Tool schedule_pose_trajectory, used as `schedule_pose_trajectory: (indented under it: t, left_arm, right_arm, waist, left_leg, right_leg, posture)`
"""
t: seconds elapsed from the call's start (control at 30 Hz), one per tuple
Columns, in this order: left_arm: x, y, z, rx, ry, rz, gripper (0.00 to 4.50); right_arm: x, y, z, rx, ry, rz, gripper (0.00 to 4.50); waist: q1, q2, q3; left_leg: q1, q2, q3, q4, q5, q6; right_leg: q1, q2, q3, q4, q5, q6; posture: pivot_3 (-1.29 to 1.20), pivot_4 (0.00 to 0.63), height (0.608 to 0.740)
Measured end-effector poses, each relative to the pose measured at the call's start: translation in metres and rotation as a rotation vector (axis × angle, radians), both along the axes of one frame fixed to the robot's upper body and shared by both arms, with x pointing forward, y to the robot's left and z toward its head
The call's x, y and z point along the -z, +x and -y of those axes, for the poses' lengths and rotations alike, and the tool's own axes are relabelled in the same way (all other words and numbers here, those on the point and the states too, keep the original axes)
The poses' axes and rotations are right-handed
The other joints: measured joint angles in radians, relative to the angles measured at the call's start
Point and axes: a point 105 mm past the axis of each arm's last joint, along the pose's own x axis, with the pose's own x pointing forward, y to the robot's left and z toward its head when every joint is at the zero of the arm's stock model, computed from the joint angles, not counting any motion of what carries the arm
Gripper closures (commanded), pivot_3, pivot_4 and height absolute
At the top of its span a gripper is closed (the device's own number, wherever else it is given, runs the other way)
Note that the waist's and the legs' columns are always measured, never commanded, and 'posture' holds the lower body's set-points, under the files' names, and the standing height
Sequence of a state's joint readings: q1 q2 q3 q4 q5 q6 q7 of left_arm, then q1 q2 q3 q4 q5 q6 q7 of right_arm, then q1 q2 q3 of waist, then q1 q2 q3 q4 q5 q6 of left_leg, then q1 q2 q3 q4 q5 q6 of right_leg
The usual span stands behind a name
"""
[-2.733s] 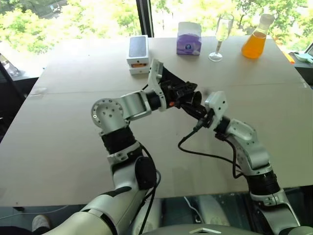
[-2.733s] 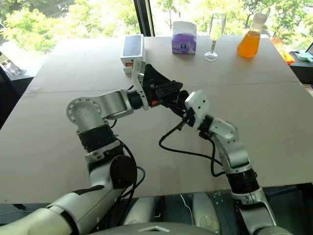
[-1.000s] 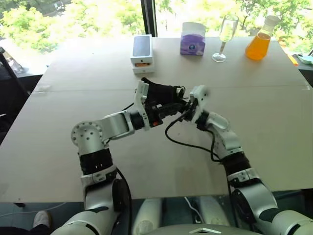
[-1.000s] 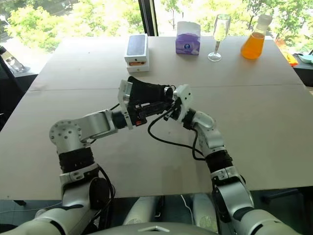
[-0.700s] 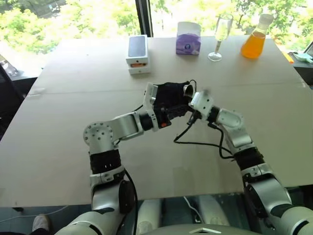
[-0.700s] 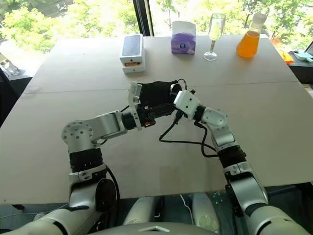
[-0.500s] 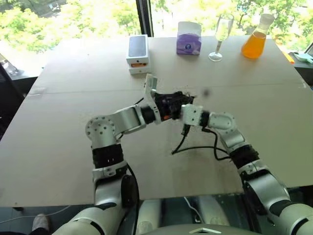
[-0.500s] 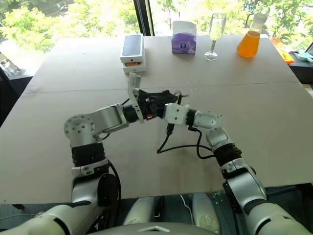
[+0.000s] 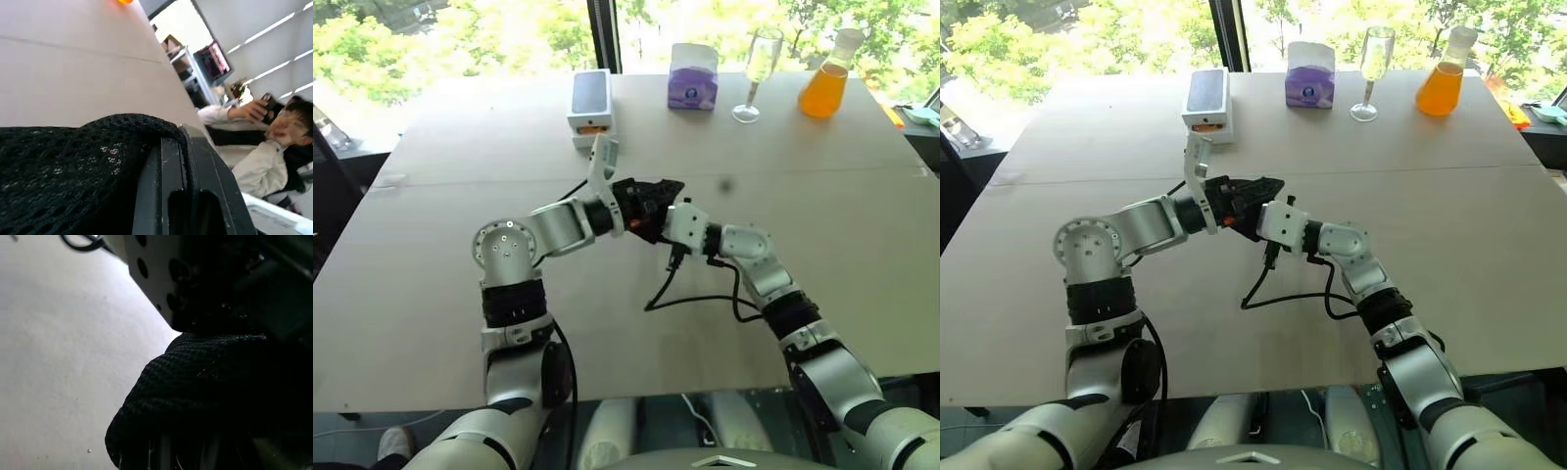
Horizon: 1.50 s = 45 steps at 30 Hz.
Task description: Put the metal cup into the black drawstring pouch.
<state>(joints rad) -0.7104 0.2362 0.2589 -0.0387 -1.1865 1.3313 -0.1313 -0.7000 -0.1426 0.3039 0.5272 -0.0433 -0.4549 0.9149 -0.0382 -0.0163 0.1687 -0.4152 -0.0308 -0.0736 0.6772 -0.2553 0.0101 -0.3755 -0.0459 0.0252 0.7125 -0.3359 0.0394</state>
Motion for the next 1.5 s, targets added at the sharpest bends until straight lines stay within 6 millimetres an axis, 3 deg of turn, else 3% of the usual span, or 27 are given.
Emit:
schedule_pose_trajectory:
  t: [0.1,0.2,0.4,0.53,0.7,0.9,1.2,1.27,1.3,1.4,1.5]
  left_arm:
    - [-0.002,-0.007,0.001,0.032,0.049,0.043,4.50]
    - [-0.008,-0.017,-0.022,0.032,0.104,0.132,4.50]
    - [0.005,-0.026,-0.032,0.070,0.129,0.149,4.50]
    - [0.007,-0.024,-0.031,0.076,0.139,0.181,4.50]
    - [0.006,-0.014,-0.020,0.047,0.089,0.186,4.50]
    - [0.012,-0.006,-0.007,0.005,0.085,0.146,4.50]
    - [0.020,-0.006,-0.010,-0.018,0.110,0.122,4.50]
    - [0.023,-0.005,-0.018,-0.028,0.140,0.133,4.50]
    - [0.023,-0.005,-0.020,-0.028,0.148,0.135,4.50]
    - [0.027,-0.005,-0.026,-0.023,0.176,0.138,4.50]
    - [0.032,0.000,-0.034,-0.027,0.218,0.153,4.50]
  right_arm:
    - [-0.005,0.002,-0.004,0.008,0.055,-0.042,4.46]
    - [-0.019,0.006,-0.018,0.013,0.269,-0.283,4.46]
    - [-0.029,0.013,-0.005,0.046,0.360,-0.398,4.46]
    - [-0.025,0.013,-0.002,0.060,0.355,-0.424,4.46]
    - [-0.018,0.007,0.000,0.053,0.188,-0.235,4.46]
    - [0.008,-0.012,-0.010,-0.049,-0.063,-0.040,4.46]
    - [0.010,-0.001,-0.012,-0.011,-0.087,-0.027,4.46]
    - [0.014,0.004,-0.009,0.023,-0.107,-0.087,3.75]
    - [0.015,0.005,-0.008,0.029,-0.110,-0.093,3.62]
    - [0.013,0.015,-0.001,0.099,-0.111,-0.074,2.30]
    - [0.006,0.024,0.005,0.185,-0.088,-0.048,2.30]
  waist:
    - [-0.004,0.000,0.000]
    - [-0.028,0.000,0.000]
    - [-0.009,0.001,0.000]
    - [-0.003,0.001,0.001]
    - [-0.003,0.001,0.001]
    - [-0.007,0.001,0.001]
    - [-0.006,0.000,0.001]
    - [-0.006,0.000,0.001]
    - [-0.005,0.000,0.001]
    - [-0.002,0.000,0.001]
    - [-0.003,0.001,0.001]
  left_leg:
    - [0.000,0.001,0.000,0.000,0.000,0.000]
    - [0.003,0.002,-0.001,-0.007,0.002,-0.004]
    - [0.001,0.000,-0.003,-0.007,0.002,-0.004]
    - [0.001,0.000,-0.004,-0.008,0.002,-0.004]
    - [0.001,0.000,-0.003,-0.007,0.002,-0.004]
    - [0.001,0.001,-0.003,-0.008,0.002,-0.004]
    - [0.001,0.001,-0.003,-0.007,0.002,-0.004]
    - [0.001,0.001,-0.003,-0.007,0.002,-0.004]
    - [0.001,0.001,-0.003,-0.007,0.002,-0.004]
    - [0.001,0.000,-0.003,-0.007,0.002,-0.004]
    - [0.001,0.000,-0.004,-0.007,0.002,-0.004]
  right_leg:
    - [0.000,0.000,0.000,0.000,0.000,0.000]
    - [-0.002,0.002,0.002,0.001,0.000,0.000]
    - [-0.002,0.001,0.000,-0.001,0.000,0.000]
    - [-0.002,0.001,0.000,-0.001,0.000,0.000]
    - [-0.002,0.001,0.000,-0.001,0.000,0.000]
    - [-0.003,0.002,0.001,0.000,0.000,0.000]
    - [-0.003,0.002,0.001,0.000,0.000,0.000]
    - [-0.003,0.002,0.001,0.000,0.000,0.000]
    - [-0.003,0.002,0.000,0.000,0.000,0.000]
    - [-0.003,0.001,0.000,-0.001,0.000,0.000]
    - [-0.003,0.002,0.000,0.000,0.000,0.000]
  posture:
    - [0.00,0.150,0.740]
    - [0.00,0.150,0.740]
    - [0.00,0.150,0.740]
    - [0.00,0.150,0.740]
    - [0.00,0.150,0.740]
    - [0.00,0.150,0.740]
    - [0.00,0.150,0.740]
    - [0.00,0.150,0.740]
    - [0.00,0.150,0.740]
    - [0.00,0.150,0.740]
    - [0.00,0.150,0.740]
